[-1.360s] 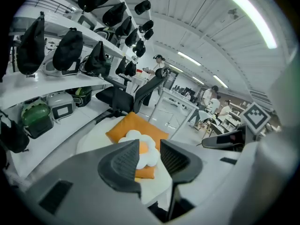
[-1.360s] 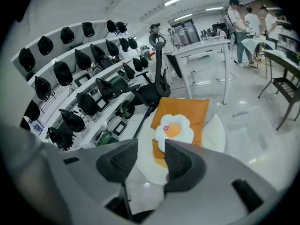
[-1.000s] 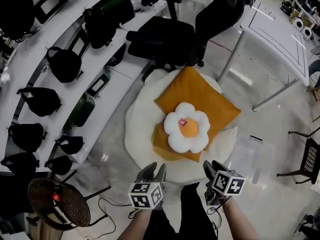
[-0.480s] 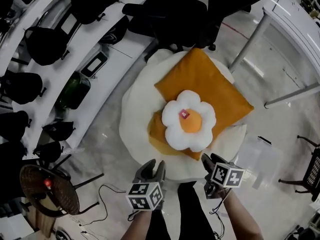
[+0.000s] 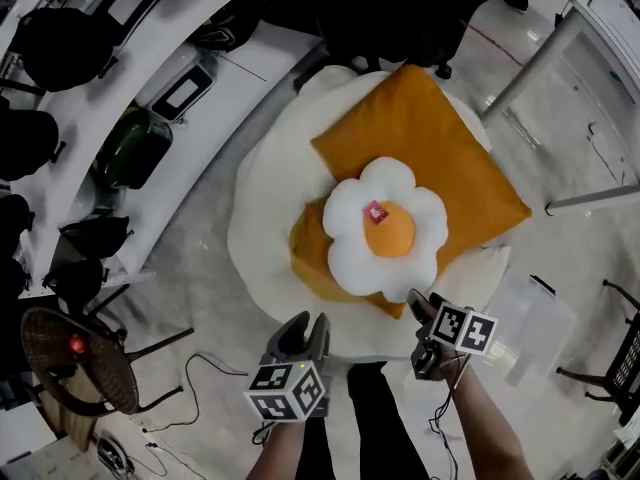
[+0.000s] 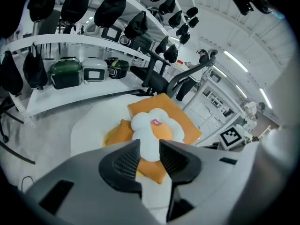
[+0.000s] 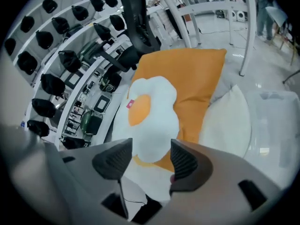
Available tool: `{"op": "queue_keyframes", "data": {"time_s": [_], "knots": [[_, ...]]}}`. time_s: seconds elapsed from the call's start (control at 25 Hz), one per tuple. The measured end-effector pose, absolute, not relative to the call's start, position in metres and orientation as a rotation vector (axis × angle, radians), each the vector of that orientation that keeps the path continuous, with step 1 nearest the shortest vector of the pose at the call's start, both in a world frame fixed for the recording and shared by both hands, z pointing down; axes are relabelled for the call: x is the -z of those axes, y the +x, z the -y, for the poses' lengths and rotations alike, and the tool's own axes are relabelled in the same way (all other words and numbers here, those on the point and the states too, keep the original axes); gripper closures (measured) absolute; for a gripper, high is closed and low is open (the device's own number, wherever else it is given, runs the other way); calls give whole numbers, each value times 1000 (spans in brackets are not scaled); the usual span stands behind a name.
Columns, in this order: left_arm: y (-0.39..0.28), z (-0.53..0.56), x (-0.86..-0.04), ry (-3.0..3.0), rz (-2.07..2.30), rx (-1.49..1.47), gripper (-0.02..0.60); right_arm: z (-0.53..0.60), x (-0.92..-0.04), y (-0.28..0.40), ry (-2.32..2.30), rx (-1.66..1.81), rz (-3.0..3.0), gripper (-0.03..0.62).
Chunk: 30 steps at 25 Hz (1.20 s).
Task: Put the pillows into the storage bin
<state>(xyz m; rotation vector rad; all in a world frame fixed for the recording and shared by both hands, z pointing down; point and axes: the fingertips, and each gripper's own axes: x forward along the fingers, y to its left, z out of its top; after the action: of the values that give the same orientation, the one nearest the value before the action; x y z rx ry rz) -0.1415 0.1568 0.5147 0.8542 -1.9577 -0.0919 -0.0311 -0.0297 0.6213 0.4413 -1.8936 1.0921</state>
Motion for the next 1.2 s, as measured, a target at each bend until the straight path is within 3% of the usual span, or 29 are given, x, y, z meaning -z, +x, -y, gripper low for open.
{"op": "queue_keyframes", "data": {"time_s": [0.16, 0.6, 1.2], "knots": [[-136, -157, -525, 833, 1954, 113, 462, 36, -643, -34, 463, -1218, 1829, 313], [-129, -161, -538, 823, 1925, 124, 466, 38, -669, -55, 486, -1272, 1768, 310], [-140, -163, -530, 872, 1910, 87, 477, 22, -651, -48, 518, -1189, 1768, 446]]}}
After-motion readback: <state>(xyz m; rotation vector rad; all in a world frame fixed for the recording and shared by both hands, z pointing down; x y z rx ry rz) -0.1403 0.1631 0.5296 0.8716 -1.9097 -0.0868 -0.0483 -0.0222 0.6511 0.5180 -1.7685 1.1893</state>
